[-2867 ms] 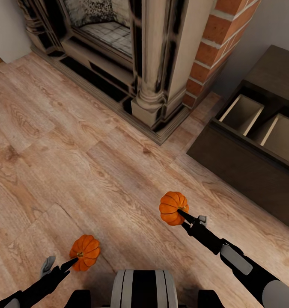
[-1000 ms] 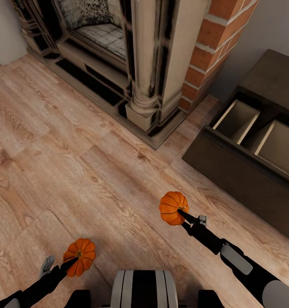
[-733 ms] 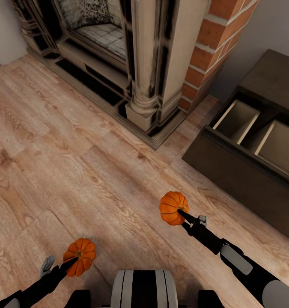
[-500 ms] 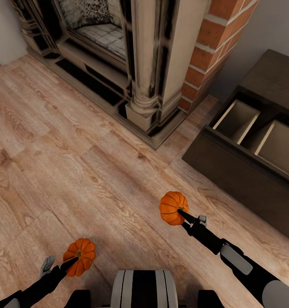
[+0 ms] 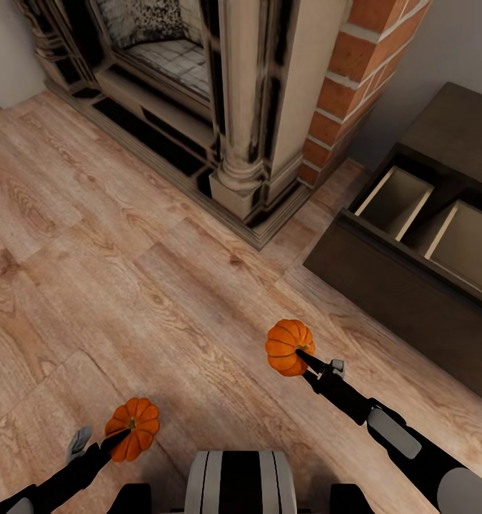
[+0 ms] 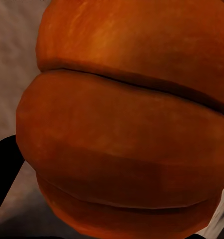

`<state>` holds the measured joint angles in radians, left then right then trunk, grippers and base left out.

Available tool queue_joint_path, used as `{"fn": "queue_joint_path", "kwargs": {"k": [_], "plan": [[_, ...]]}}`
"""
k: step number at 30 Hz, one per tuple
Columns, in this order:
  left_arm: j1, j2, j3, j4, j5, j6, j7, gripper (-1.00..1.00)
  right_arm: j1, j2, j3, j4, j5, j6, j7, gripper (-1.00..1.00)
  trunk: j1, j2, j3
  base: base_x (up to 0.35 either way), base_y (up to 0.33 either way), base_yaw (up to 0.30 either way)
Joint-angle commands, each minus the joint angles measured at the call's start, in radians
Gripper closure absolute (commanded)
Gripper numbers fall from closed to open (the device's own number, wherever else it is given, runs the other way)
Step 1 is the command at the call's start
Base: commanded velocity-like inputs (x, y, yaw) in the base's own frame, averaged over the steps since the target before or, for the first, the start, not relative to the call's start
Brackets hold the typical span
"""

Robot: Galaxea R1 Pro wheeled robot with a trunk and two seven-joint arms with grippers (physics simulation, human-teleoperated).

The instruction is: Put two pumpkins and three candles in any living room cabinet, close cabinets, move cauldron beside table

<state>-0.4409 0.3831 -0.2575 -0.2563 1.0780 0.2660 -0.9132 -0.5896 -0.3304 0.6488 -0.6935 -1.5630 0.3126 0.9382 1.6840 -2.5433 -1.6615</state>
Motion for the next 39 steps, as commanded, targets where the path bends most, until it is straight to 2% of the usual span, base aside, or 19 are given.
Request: {"fn": "queue_joint_path", "kwargs": {"k": [1,3,19,21,25,30,34,37,38,39], "plan": [[-0.001,0.000,-0.006,0.002,0.005,0.005,0.000,1.00,-0.001,-0.001,0.004,0.000,-0.011,0.008,0.002,1.00,0.000,0.000,-0.001,0.000,0.000,0.000],[0.000,0.000,-0.006,0.002,0.004,0.005,0.000,1.00,-0.001,-0.001,0.004,0.000,-0.011,0.008,0.002,1.00,0.000,0.000,-0.001,0.000,0.000,0.000],[-0.001,0.010,-0.006,0.002,0.005,0.007,-0.014,1.00,-0.001,-0.001,0.004,0.000,-0.012,0.008,0.004,1.00,-0.007,0.004,0.061,0.000,0.000,0.000],[0.000,0.012,-0.006,0.002,0.005,0.008,-0.034,1.00,-0.001,-0.001,0.003,0.000,-0.012,0.007,0.003,1.00,-0.008,0.004,0.069,0.000,0.000,0.000],[-0.001,0.018,-0.005,0.001,0.005,0.013,-0.121,1.00,-0.001,-0.001,0.003,0.001,-0.012,0.008,0.001,1.00,-0.010,0.005,0.085,0.000,0.000,0.000],[-0.001,0.058,-0.003,-0.012,0.011,0.042,-0.206,1.00,-0.001,0.000,0.004,0.002,-0.014,-0.010,-0.026,1.00,-0.012,0.006,0.104,0.000,0.000,0.000],[-0.002,0.115,-0.002,-0.055,0.019,0.175,-0.322,1.00,-0.001,0.000,0.005,0.002,-0.013,-0.016,-0.046,1.00,-0.014,0.007,0.119,0.000,0.000,0.000],[-0.002,0.136,-0.002,-0.063,0.021,0.202,-0.378,1.00,-0.001,0.001,0.005,0.002,-0.013,-0.023,-0.049,1.00,-0.015,0.008,0.131,0.000,0.000,0.000],[-0.004,0.155,0.007,-0.065,0.029,0.212,-0.403,1.00,-0.001,0.000,0.006,0.002,-0.012,-0.026,-0.062,1.00,-0.016,0.008,0.135,0.000,0.000,0.000],[-0.004,0.162,0.016,-0.066,0.040,0.231,-0.406,1.00,-0.001,0.000,0.006,0.002,-0.012,-0.027,-0.074,1.00,-0.016,0.008,0.139,0.000,0.000,0.000]]}}
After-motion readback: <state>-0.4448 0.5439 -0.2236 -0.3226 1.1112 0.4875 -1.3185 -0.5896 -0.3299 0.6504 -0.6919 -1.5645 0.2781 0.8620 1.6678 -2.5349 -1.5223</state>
